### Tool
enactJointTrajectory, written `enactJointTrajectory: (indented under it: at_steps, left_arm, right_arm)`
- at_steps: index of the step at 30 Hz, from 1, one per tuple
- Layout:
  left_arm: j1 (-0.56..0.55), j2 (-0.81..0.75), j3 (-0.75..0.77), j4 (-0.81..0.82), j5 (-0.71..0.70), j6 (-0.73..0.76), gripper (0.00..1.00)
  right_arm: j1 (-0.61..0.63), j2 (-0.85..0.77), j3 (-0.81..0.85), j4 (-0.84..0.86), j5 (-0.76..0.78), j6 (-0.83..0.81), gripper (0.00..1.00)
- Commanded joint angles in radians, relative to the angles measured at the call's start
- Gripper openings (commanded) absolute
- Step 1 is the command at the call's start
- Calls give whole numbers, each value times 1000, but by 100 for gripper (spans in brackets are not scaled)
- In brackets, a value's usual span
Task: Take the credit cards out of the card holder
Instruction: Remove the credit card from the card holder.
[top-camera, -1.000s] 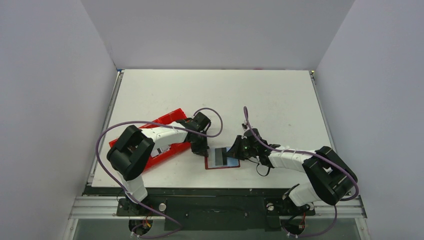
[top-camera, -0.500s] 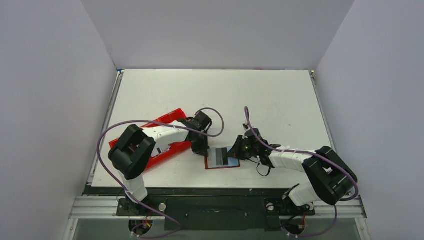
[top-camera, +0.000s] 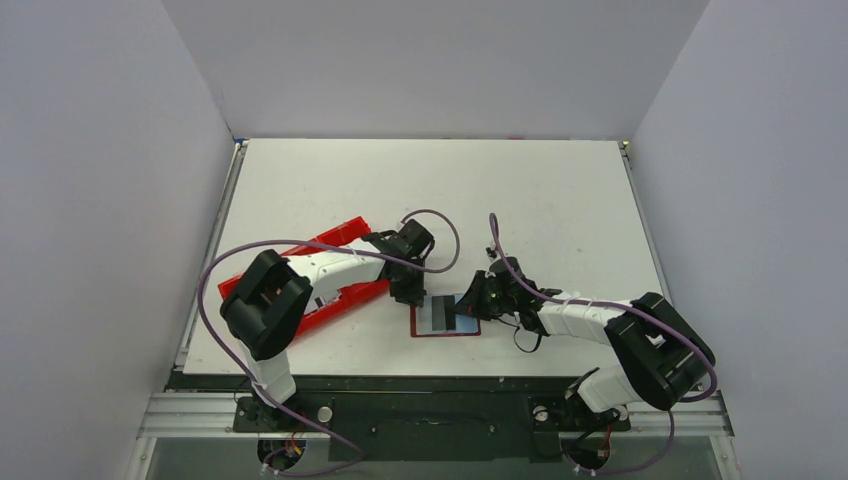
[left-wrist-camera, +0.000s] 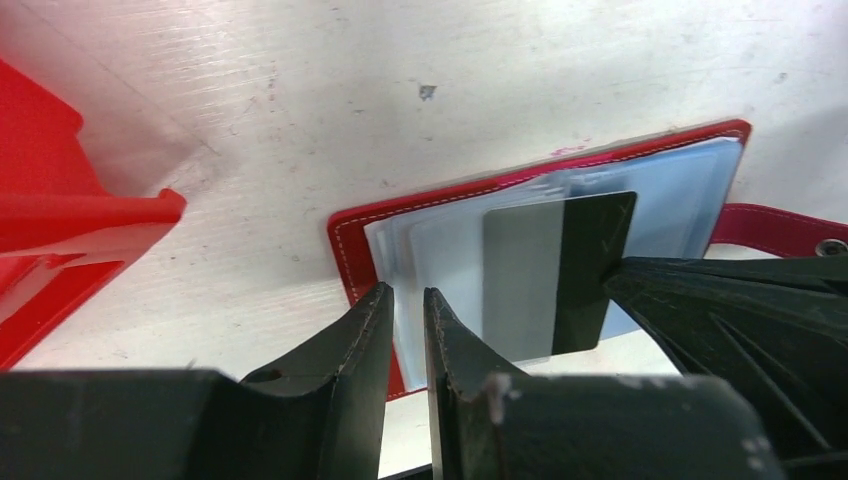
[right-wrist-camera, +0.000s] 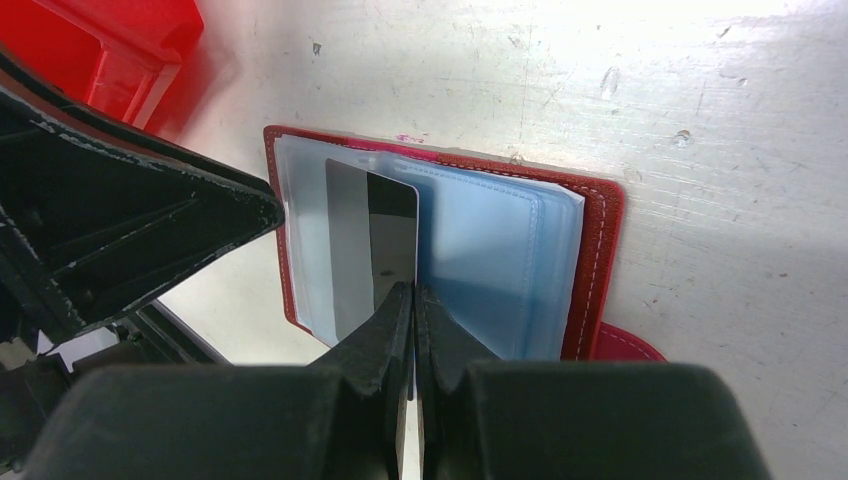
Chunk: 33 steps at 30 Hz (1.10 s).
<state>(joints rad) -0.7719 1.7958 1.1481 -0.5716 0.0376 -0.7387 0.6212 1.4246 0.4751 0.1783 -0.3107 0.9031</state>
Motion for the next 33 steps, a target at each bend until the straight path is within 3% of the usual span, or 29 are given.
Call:
enactJointTrajectory:
  at_steps: [1,6,14,20,33]
  left_arm:
    - [-18,-33,54,17,26,4,16]
    - [-21,-35,57,29,35,-4,16]
    - [-28,29,28,110,97,-25,0]
    - [-28,54,-4,163,123,-36,0]
    - [-26,90,-37,110,48,-47,0]
  right_arm:
    - [-8,-18,-3,33,9,-3,0]
    - [-7,-17,0,35,8,0,0]
    - [-7,-17,0,36,8,2,0]
    - [-8,-21,4,28,7,-2,0]
    - [-76,-55,-22,20,-19,-9,0]
